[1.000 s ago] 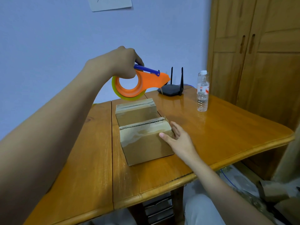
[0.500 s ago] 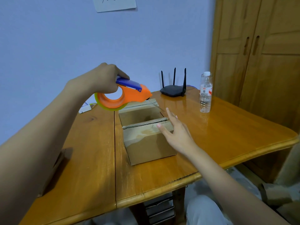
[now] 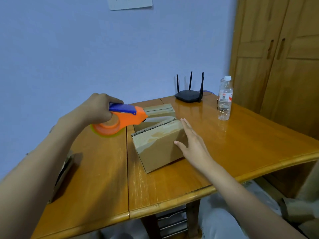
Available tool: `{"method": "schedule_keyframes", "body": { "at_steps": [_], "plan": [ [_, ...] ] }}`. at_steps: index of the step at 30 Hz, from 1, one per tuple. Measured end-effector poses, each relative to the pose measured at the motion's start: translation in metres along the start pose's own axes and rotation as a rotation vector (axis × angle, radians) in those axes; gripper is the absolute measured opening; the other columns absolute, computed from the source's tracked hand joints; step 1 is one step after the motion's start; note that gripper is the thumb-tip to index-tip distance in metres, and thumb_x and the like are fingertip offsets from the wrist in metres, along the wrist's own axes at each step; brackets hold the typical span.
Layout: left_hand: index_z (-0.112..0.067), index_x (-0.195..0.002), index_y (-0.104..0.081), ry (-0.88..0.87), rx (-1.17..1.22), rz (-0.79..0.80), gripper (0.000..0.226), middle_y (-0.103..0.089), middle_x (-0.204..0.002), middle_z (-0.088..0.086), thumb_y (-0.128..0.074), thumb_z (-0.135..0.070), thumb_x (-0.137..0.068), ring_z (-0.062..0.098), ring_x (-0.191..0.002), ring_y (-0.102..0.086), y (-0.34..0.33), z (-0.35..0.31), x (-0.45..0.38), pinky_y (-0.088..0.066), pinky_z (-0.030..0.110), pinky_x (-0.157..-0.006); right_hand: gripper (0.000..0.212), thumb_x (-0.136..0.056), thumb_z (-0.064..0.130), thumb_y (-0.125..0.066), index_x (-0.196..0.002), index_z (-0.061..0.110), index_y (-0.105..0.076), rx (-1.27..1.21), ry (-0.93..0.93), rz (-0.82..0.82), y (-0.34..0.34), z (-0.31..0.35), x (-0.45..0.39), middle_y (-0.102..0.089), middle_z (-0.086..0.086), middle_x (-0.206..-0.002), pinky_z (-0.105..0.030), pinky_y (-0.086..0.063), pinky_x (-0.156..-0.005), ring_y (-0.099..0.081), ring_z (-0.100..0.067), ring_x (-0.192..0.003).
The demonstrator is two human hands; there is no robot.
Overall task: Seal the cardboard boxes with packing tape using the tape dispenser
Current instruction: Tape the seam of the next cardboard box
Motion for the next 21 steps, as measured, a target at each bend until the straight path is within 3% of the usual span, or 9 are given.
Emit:
{"method": "schedule_keyframes", "body": {
  "at_steps": [7, 13, 15, 18, 21],
  "plan": [
    [-0.021, -0.134, -0.062, 0.022, 0.077, -0.033, 0.060, -0.072, -0.117, 0.007, -0.056, 0.002, -0.079, 0.017, -0.088, -0.052, -0.020, 0.008, 0.007, -0.043, 0.029, -0.075, 0.087, -0.096, 0.041, -0.063, -0.162, 0.026, -0.008, 0.009, -0.145, 0.021, -0.008, -0.009, 0.007, -0.042, -0.005, -0.156, -0.034, -0.039, -0.112, -0.042, -0.023, -0.142],
    [-0.020, -0.135, -0.062, 0.037, 0.093, -0.027, 0.061, -0.073, -0.112, 0.009, -0.057, 0.004, -0.078, 0.020, -0.085, -0.055, -0.022, 0.010, 0.014, -0.045, 0.031, -0.072, 0.084, -0.095, 0.056, -0.057, -0.161, 0.027, -0.014, 0.028, -0.161, 0.021, -0.013, -0.014, 0.009, -0.048, -0.007, -0.151, -0.040, -0.048, -0.107, -0.047, -0.025, -0.137],
    [-0.020, -0.134, -0.062, 0.045, 0.087, -0.024, 0.061, -0.073, -0.108, 0.009, -0.056, 0.005, -0.078, 0.021, -0.083, -0.055, -0.021, 0.010, 0.018, -0.045, 0.031, -0.071, 0.080, -0.098, 0.059, -0.049, -0.161, 0.026, -0.012, 0.066, -0.152, -0.008, -0.010, -0.008, 0.010, -0.039, -0.005, -0.158, -0.040, -0.039, -0.112, -0.036, -0.024, -0.145],
    [-0.020, -0.133, -0.063, 0.046, 0.081, -0.024, 0.062, -0.074, -0.104, 0.009, -0.053, 0.006, -0.078, 0.021, -0.079, -0.055, -0.021, 0.008, 0.023, -0.043, 0.030, -0.067, 0.074, -0.103, 0.056, -0.038, -0.162, 0.021, -0.010, 0.169, 0.007, -0.085, -0.003, 0.010, 0.002, -0.016, 0.003, -0.167, -0.028, -0.004, -0.122, -0.005, -0.005, -0.150],
    [-0.020, -0.133, -0.063, 0.055, 0.094, -0.016, 0.061, -0.072, -0.099, 0.009, -0.052, 0.006, -0.079, 0.021, -0.077, -0.054, -0.022, 0.007, 0.026, -0.044, 0.031, -0.066, 0.070, -0.104, 0.056, -0.029, -0.161, 0.020, -0.012, 0.292, 0.181, -0.030, -0.007, 0.024, -0.017, -0.013, 0.006, -0.167, -0.032, 0.002, -0.125, -0.003, -0.004, -0.152]
  ]
}}
Point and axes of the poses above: each hand's wrist, its own x-axis away from the middle knuckle, its own y-axis out of the back of the hand, z = x × y, the point moved 2 cm from there along -x, towards the middle knuckle
